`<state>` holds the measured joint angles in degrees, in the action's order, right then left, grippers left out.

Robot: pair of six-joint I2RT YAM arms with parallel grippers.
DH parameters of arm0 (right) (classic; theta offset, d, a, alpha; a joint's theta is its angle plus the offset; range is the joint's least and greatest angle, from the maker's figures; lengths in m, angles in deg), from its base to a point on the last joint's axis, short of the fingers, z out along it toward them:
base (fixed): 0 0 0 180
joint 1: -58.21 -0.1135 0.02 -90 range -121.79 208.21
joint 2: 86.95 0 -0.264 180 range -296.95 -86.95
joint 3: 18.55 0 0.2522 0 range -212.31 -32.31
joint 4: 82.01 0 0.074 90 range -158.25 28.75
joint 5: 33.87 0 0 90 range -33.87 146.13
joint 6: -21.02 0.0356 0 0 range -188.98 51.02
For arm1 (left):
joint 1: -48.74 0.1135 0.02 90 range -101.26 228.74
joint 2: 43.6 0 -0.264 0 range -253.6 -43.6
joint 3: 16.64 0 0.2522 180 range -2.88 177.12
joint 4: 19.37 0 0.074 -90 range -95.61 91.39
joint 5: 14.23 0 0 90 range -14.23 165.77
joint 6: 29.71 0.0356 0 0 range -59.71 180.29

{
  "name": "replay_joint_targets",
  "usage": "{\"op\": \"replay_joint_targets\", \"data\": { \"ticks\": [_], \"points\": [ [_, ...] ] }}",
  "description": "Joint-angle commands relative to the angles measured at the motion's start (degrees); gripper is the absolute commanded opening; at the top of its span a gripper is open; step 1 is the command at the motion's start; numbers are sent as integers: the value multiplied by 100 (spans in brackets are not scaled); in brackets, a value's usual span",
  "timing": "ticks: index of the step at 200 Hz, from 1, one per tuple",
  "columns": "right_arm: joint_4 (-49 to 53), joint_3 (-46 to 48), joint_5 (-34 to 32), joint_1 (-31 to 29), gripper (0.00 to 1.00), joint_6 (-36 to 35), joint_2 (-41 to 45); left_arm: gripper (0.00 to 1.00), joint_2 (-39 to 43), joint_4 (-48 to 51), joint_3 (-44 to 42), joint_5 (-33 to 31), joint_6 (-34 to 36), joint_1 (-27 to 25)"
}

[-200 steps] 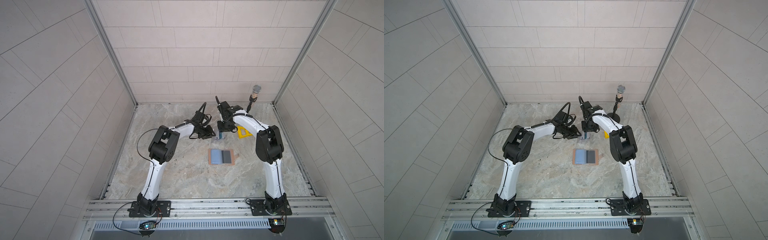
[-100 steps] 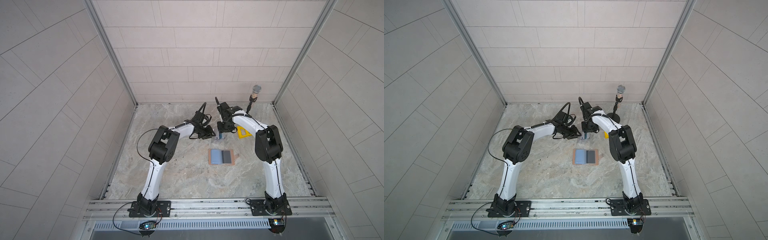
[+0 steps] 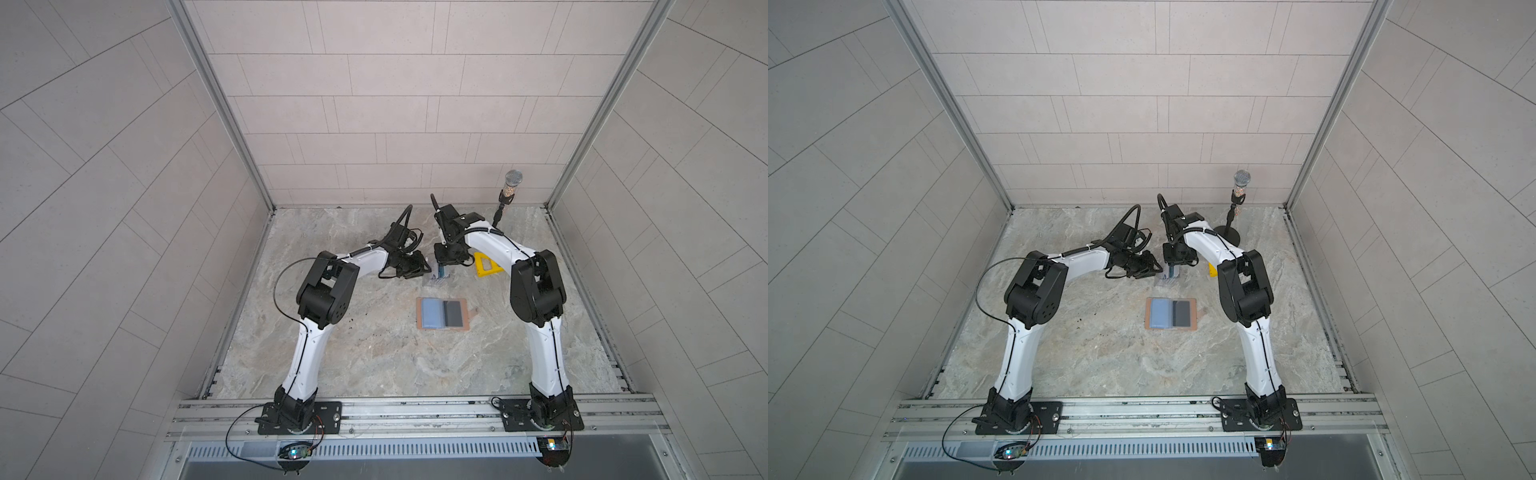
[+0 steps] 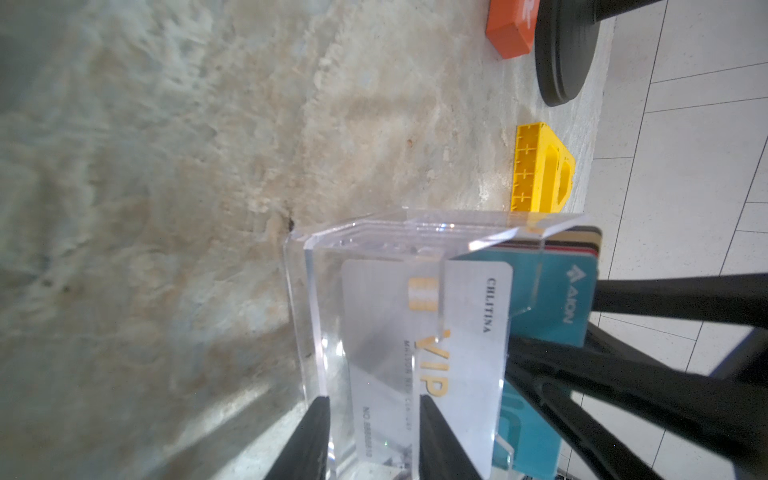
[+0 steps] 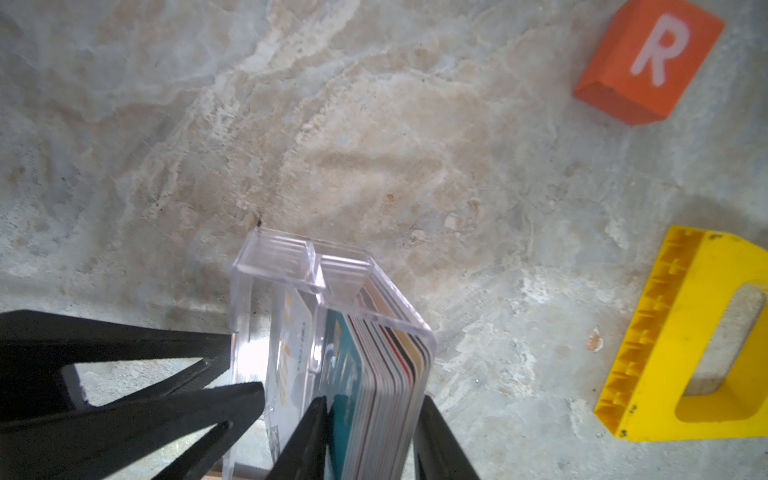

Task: Put the credit cards into the card holder

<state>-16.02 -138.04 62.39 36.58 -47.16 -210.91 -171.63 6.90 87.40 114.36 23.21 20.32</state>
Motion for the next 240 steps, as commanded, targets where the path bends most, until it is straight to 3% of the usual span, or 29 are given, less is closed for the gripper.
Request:
{"op": "replay_joint_targets", "data": {
  "ticks": [1,122,187,240],
  "points": [
    [229,113,-369,89,36,-58,247,38,146,236,-160,-136,18,25],
    [354,-9,-477,89,35,-91,408,38,138,234,-151,-123,12,27],
    [367,-18,-407,89,19,-108,391,38,111,237,-142,-114,2,22],
    [402,-62,-441,89,20,-108,408,38,111,234,-142,-106,1,28]
  ]
}}
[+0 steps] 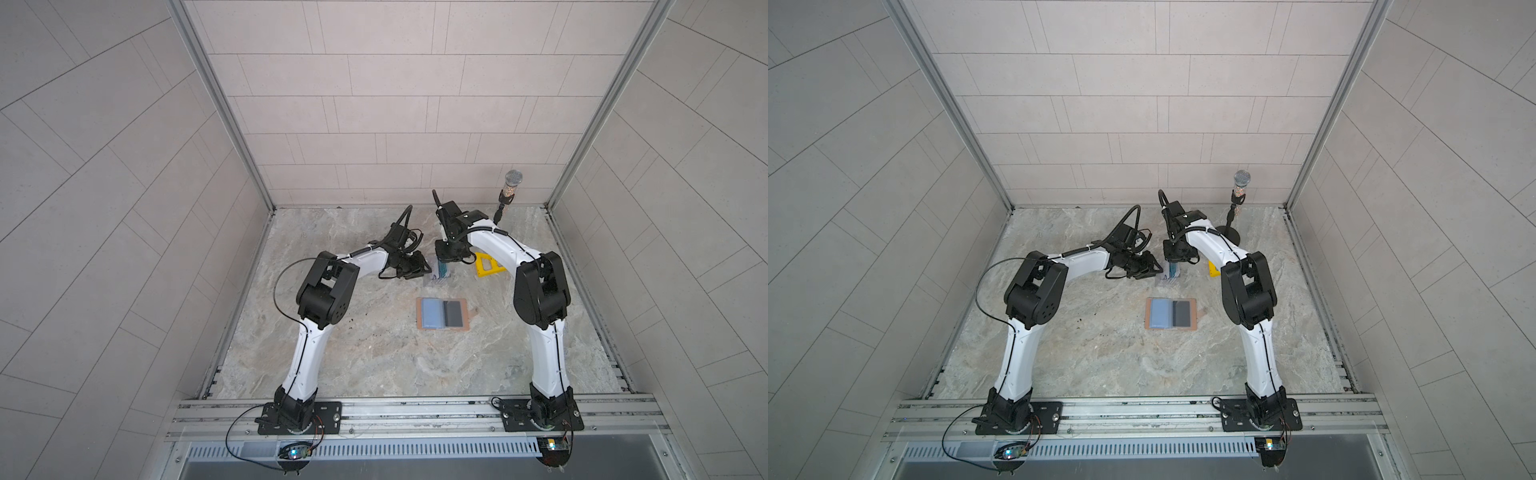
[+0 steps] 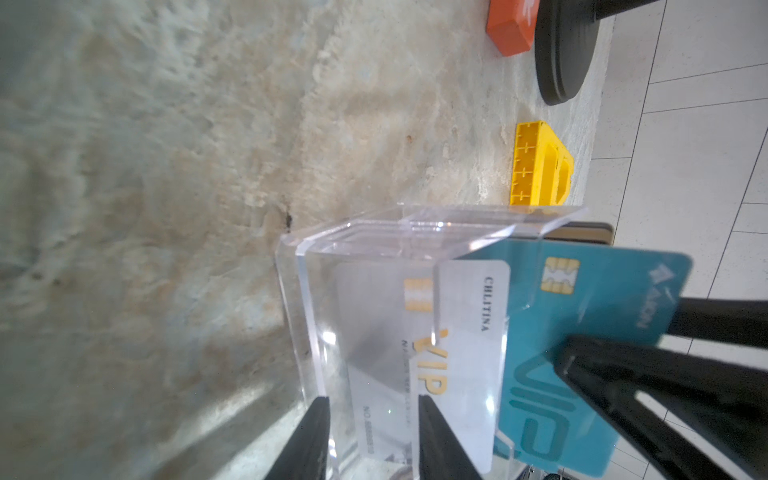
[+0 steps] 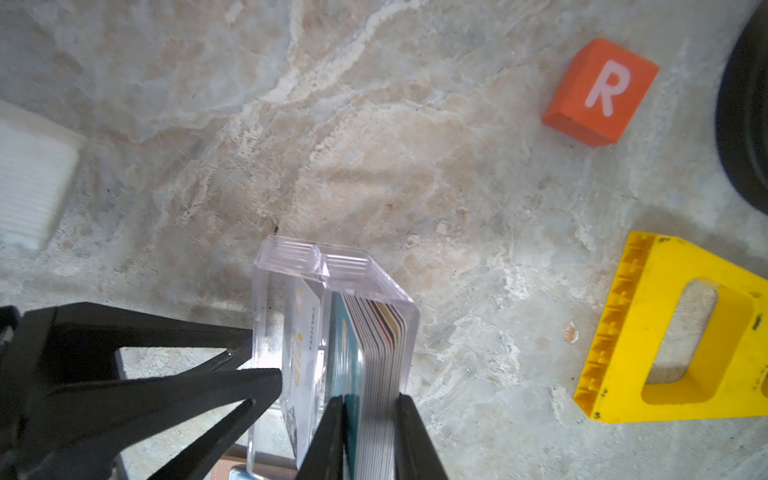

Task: Put the credit cards into the card holder

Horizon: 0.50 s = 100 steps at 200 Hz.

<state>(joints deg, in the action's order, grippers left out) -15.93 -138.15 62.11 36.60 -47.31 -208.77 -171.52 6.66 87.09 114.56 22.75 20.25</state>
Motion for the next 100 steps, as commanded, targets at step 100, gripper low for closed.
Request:
{"op": "replay_joint_targets", "data": {
  "ticks": [100],
  "points": [
    [596,-209,-747,-9,28,-143,186,38,34,214,-120,-90,12,35]
  ]
}}
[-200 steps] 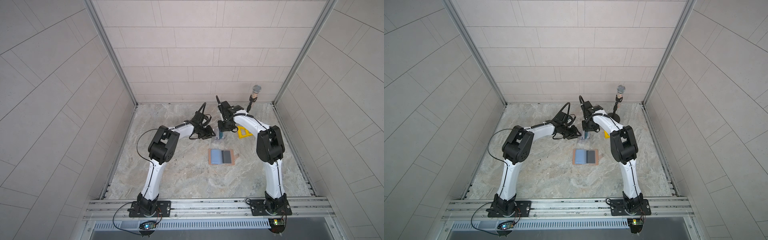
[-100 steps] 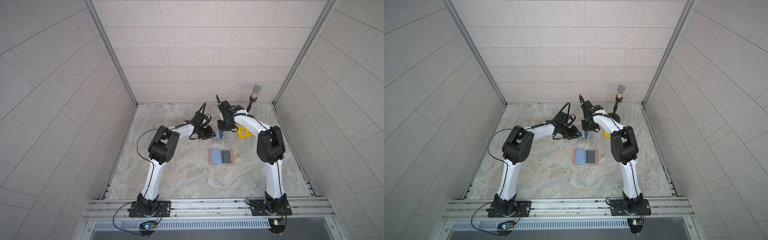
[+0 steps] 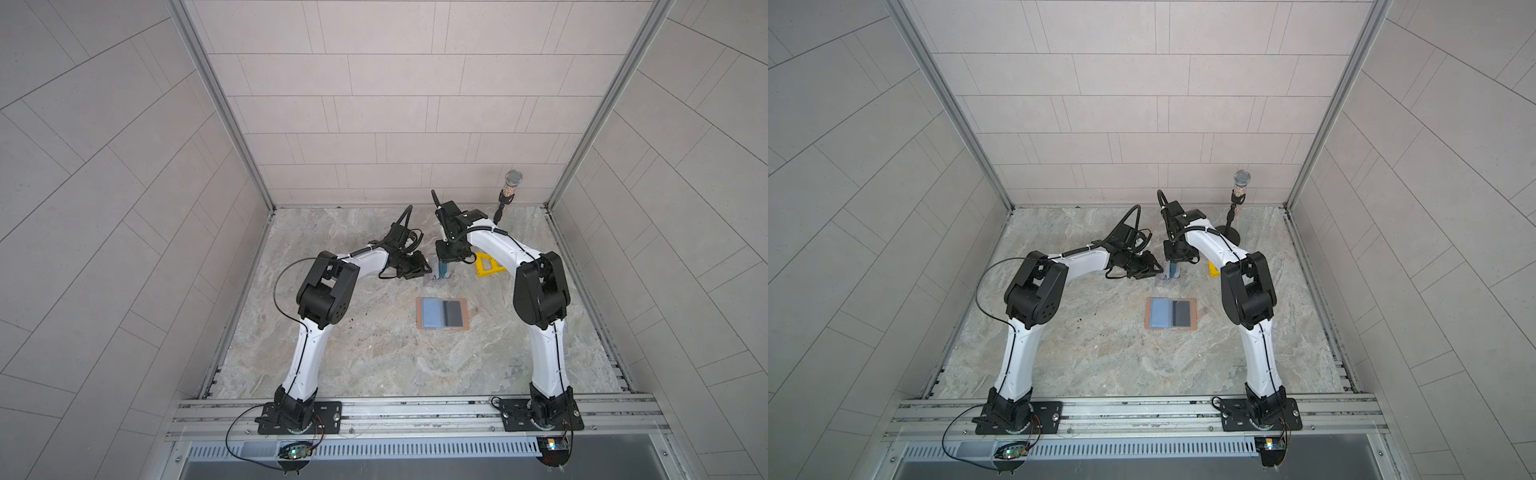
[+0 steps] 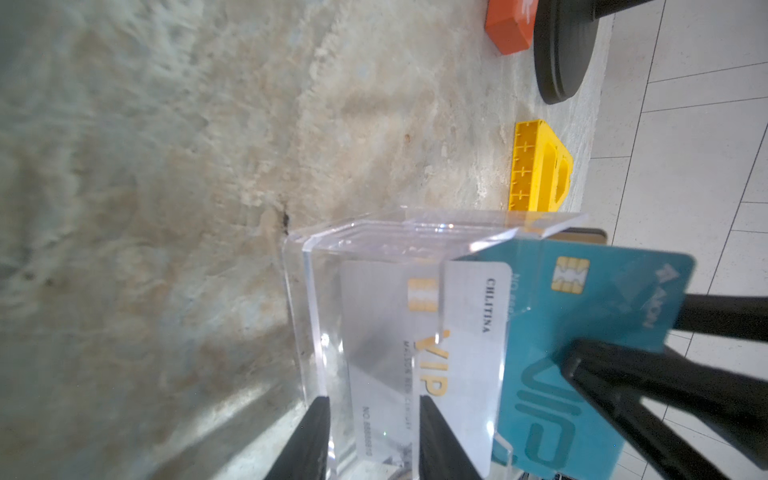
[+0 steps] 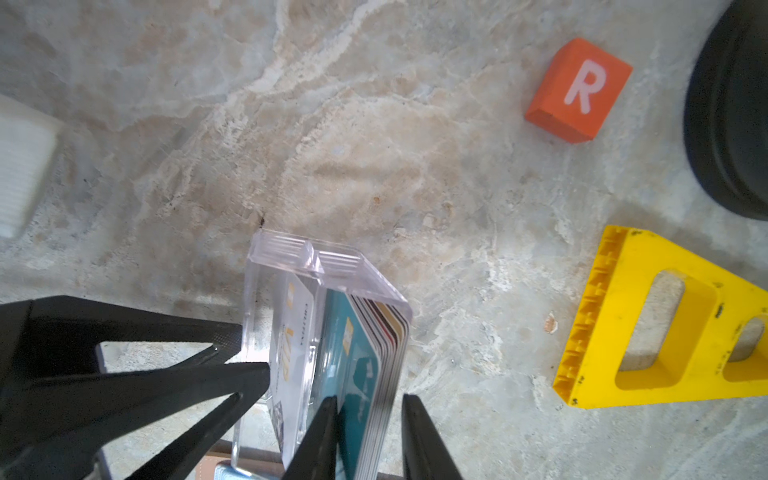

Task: Put the credit cards into the card holder

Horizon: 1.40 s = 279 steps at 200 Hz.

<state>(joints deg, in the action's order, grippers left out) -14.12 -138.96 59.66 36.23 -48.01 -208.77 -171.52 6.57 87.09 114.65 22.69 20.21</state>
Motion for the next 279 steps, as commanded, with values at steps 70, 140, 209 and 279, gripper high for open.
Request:
{"op": "replay_joint_targets", "data": {
  "ticks": [70,140,209,279],
  "points": [
    [458,-205,-472,-34,18,-89,160,38,30,205,-120,-79,12,34],
    [472,-256,-330,-52,0,-84,167,38,8,190,-129,-63,-10,35],
    [154,37,500,112,0,10,765,45,319,44,-147,169,-70,34],
    [-866,1252,2151,738,0,85,2038,62,1259,-470,-352,480,-159,37]
  ]
}}
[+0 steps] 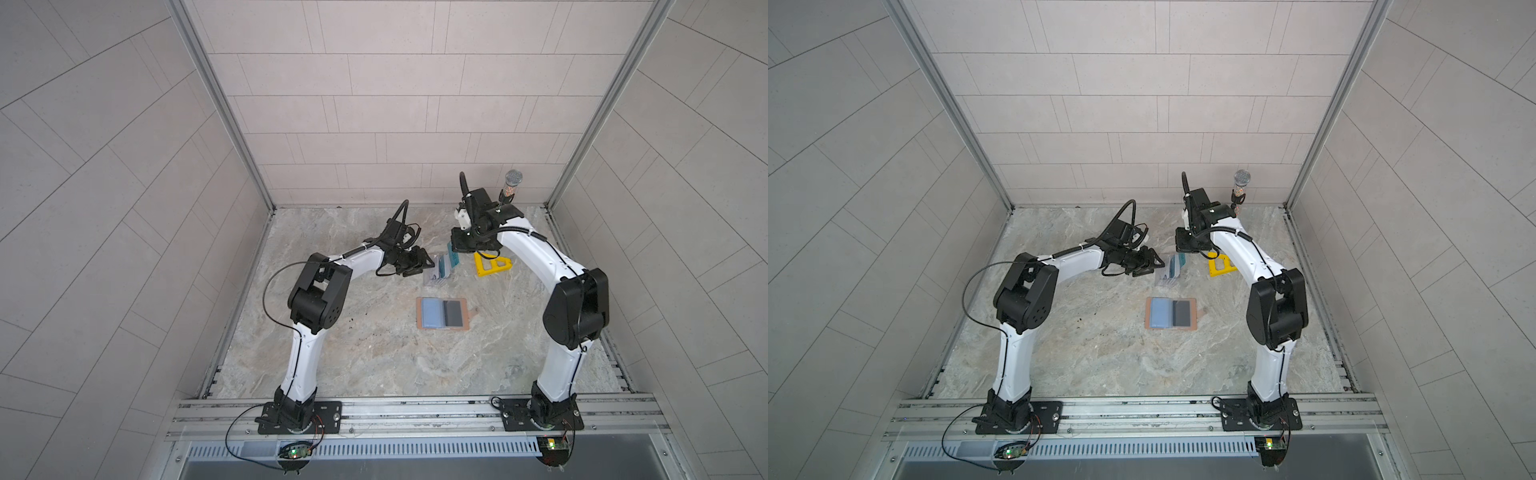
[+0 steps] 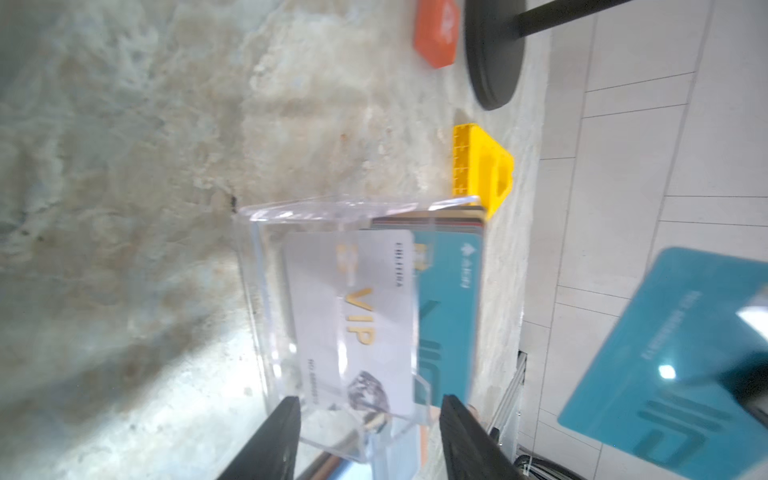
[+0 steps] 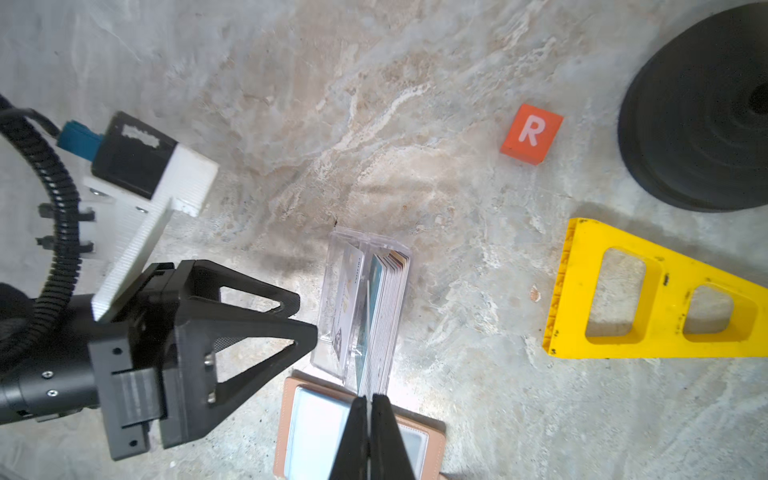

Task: Put the credit cards into the card holder

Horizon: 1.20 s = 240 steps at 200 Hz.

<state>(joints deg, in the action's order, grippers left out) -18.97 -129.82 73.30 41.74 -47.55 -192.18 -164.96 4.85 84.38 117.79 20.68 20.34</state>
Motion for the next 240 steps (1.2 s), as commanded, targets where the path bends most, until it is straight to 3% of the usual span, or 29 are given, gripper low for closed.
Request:
{"op": "replay_joint_targets", "data": {
  "ticks": [1,29,64,102,133,160,191,229,240],
  "points": [
    [-395,356,814,197,0,42,397,62,626,-298,-84,166,51,26],
    [-696,788,1528,352,0,-23,810,62,1142,-511,-314,272,204,19],
    [-1425,1417,2875,486,0,260,1283,61,1795,-1380,-922,592,-28,24],
    [-2141,1931,3608,520,0,527,1774,60,2336,-2053,-1475,845,-308,24],
    [-3205,2361,4103,539,0,1167,2002,56,2507,-2580,-1721,892,-576,26],
    [-4241,2711,4268,539,0,1814,2141,49,2478,-3462,-1896,1072,-1186,19],
    [-4591,2791,4247,539,0,2065,2147,42,2371,-4255,-2023,1167,-1766,1],
    [-4662,2781,4145,539,0,2108,2088,31,2332,-4418,-2046,1201,-1938,-53],
    [-4737,2790,4132,539,0,2184,2064,24,2333,-4419,-2054,1195,-1947,-62]
  ]
}}
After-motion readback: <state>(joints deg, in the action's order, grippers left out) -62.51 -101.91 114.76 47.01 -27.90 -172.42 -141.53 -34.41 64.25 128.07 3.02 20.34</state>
